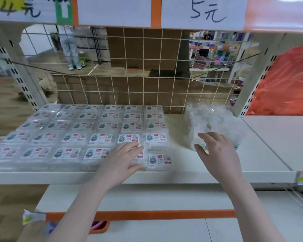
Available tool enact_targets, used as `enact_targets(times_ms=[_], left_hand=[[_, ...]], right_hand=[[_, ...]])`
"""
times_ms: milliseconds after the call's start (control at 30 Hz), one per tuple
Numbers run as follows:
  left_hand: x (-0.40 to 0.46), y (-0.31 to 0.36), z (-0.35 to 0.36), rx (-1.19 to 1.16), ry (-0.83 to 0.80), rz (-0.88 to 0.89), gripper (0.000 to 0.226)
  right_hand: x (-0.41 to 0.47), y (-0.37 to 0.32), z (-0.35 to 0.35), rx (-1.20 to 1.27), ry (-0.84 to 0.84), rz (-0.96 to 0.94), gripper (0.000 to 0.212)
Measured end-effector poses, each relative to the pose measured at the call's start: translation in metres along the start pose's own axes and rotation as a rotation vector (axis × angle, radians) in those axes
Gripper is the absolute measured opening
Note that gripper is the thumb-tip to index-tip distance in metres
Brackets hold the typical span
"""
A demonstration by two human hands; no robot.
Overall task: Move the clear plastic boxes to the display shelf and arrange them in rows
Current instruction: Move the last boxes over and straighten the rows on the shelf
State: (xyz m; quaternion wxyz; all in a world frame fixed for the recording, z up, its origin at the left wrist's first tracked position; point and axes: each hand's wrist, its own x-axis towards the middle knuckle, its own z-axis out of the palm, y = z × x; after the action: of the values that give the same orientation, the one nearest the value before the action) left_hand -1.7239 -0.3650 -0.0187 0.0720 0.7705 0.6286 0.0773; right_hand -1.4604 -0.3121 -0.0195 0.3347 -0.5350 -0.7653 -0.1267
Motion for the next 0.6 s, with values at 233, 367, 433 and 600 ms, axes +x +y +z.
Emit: enact_targets(times_ms=[233, 367, 433, 600], left_hand=[[-0.002, -0.013, 0.006, -0.029, 0.066, 0.019, 0.058], [-0.005, -0.019, 0.008, -0.047, 0.066, 0.045, 0.057], [-0.005, -0.019, 0.008, -0.046, 0.062, 0.044, 0.057], [-0.003, -0.008, 0.003, -0.056, 0.061, 0.019, 0.060]], right_hand=[[-0.021, 0.000, -0.007, -0.017, -0.021, 0.085, 0.030], [-0.039, 0.004, -0.010, -0.049, -0.054, 0.170, 0.031], [-0.048, 0.008, -0.013, -0.063, -0.074, 0.218, 0.031], [-0.064, 0.025, -0.023, -0.089, -0.086, 0.300, 0.029]])
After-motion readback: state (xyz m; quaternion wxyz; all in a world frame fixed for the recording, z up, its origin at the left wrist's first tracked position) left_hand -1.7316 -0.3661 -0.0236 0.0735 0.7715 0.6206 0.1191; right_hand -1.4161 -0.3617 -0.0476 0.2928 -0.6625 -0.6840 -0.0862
